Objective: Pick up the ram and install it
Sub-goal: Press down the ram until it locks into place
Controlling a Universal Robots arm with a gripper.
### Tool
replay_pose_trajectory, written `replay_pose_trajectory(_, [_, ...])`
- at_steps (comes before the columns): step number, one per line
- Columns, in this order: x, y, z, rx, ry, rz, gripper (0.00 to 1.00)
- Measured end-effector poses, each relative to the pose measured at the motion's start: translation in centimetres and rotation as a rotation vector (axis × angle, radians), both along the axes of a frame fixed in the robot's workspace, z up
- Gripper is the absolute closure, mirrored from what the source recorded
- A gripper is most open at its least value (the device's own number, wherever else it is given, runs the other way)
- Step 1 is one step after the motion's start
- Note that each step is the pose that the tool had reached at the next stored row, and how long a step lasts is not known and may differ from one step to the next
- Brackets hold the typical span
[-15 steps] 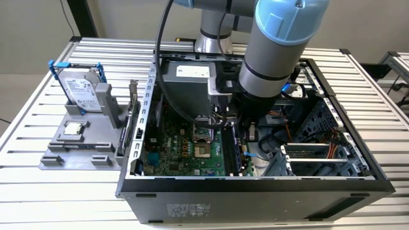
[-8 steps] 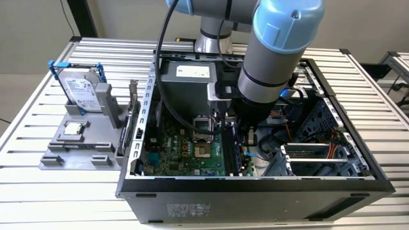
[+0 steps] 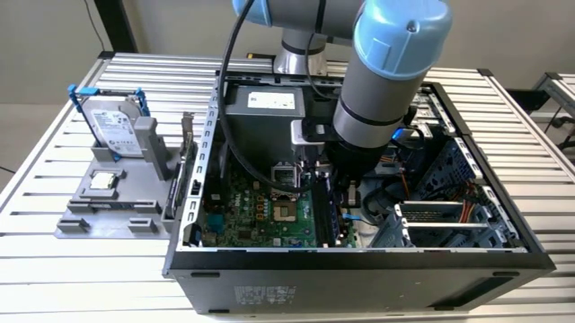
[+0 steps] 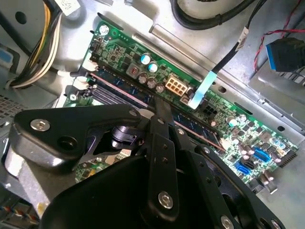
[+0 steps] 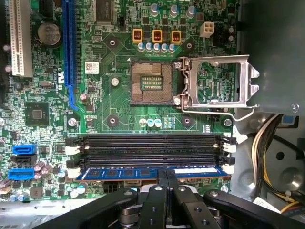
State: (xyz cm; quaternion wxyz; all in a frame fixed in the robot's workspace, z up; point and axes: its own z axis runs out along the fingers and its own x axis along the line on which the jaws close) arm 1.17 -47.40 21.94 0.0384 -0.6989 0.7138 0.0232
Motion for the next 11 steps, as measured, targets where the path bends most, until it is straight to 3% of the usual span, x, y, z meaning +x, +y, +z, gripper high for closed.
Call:
replay_pose_trajectory(4, [0.01, 0.01, -0.08, -0.0015, 0.0004, 0.0, 1.0])
replay_pose_trajectory(6, [0.01, 0.06, 0.52, 0.0021, -0.0007, 0.0, 1.0])
replay_pose_trajectory(9, [0.0, 0.02, 1.25, 0.0001, 0.0, 0.0, 1.0])
replay_pose_trajectory(11, [0.0, 0.02, 2.15, 0.0, 0.0, 0.0, 1.0])
